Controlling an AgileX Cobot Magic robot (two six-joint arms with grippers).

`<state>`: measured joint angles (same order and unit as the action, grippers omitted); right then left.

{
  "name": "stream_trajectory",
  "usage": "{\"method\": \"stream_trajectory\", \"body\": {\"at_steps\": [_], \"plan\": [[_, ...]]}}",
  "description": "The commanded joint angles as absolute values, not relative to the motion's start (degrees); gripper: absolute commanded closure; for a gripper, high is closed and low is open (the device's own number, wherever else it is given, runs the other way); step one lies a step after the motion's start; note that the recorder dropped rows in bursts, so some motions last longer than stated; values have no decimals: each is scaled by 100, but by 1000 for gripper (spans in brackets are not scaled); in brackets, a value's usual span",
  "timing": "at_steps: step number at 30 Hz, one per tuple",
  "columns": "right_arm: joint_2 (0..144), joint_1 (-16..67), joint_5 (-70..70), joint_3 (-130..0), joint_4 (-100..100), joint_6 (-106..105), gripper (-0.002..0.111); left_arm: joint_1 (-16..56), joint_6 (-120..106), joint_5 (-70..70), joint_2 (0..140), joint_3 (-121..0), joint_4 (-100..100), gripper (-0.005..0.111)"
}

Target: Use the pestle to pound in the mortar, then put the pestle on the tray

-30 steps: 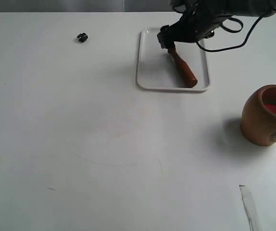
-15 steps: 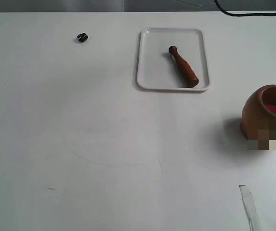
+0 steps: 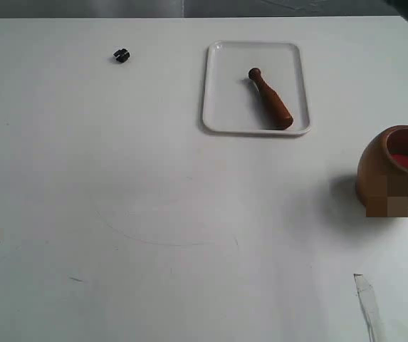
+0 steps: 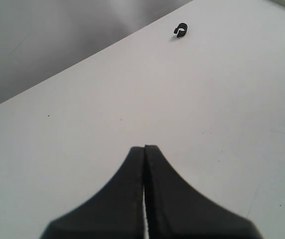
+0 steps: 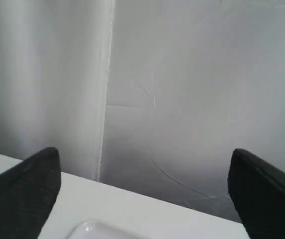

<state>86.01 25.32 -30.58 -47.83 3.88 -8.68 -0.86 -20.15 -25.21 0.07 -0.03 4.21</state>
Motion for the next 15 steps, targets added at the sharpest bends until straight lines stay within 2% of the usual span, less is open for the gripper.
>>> {"method": "stream_trajectory", "body": {"at_steps": [1, 11, 15], "plan": [[7755, 2530, -3964, -3756, 164, -288, 24, -42, -1968, -2503, 0, 0, 379, 107], [5992, 2530, -6792, -1290, -1335, 727, 24, -42, -1968, -2503, 0, 0, 379, 107], [5384, 2530, -6996, -692, -1686, 859, 24, -42, -1968, -2503, 0, 0, 379, 107]]}}
